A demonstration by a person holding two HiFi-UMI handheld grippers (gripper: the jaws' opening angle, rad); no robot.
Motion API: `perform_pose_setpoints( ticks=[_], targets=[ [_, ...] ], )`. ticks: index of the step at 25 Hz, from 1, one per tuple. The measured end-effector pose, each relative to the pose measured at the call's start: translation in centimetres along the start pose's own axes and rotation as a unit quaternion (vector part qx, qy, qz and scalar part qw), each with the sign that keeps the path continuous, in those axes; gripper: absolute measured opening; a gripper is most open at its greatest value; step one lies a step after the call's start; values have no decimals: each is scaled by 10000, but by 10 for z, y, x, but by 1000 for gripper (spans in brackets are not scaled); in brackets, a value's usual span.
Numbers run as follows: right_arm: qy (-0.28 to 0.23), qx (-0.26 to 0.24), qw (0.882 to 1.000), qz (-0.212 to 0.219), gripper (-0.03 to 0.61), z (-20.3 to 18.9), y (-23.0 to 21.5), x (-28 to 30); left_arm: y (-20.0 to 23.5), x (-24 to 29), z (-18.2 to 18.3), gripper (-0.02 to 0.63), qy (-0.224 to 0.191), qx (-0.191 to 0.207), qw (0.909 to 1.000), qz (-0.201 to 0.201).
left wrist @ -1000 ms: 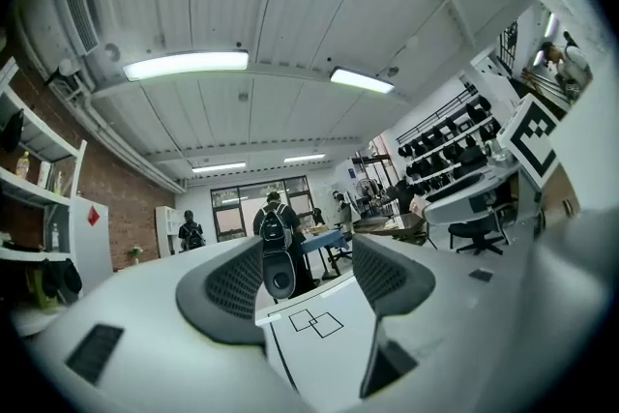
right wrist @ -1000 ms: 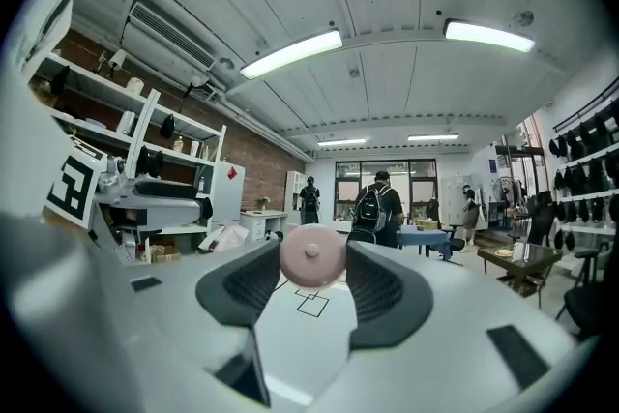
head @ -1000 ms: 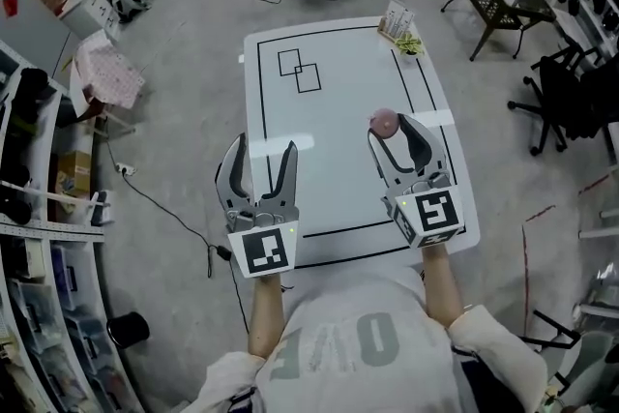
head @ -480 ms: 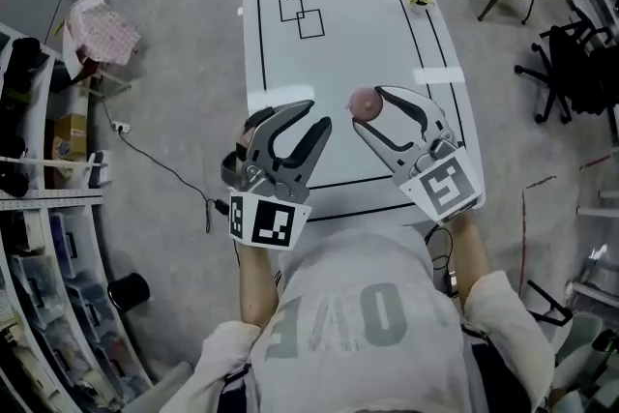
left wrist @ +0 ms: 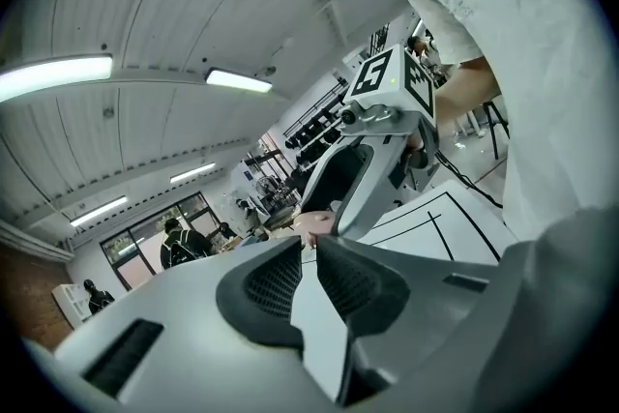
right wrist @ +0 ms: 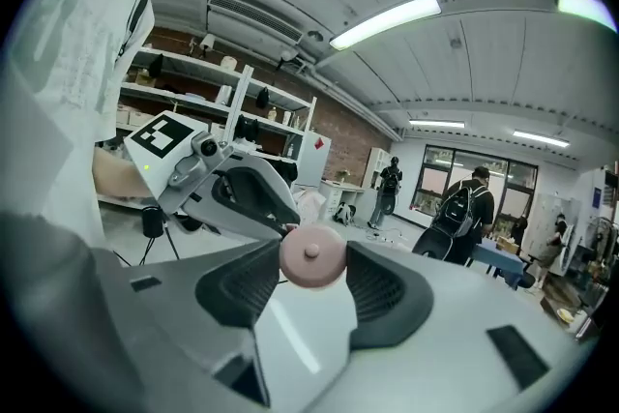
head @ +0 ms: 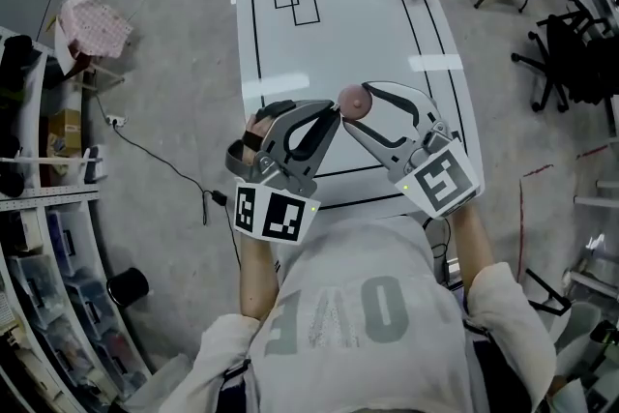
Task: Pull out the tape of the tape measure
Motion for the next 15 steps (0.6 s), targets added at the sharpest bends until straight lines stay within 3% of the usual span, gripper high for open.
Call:
perform_pose_setpoints(
  ticks=[9, 15],
  targets=[
    [89, -187, 9991, 359, 232, -1, -1, 1, 1, -3, -3, 46, -234, -369, 9987, -269],
    [192, -215, 9989, 373, 232, -4, 0, 2, 1, 0, -7, 31, -231, -534, 9975, -401]
  ],
)
Point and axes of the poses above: the fingertips, and each gripper's own axes: x forward along the fingers, y to its left, z out of its top, the point moved 7 cm from there along -x, backward along the fingers, and after that the axes turned 9 degrees about x, right-handed, at the moved point
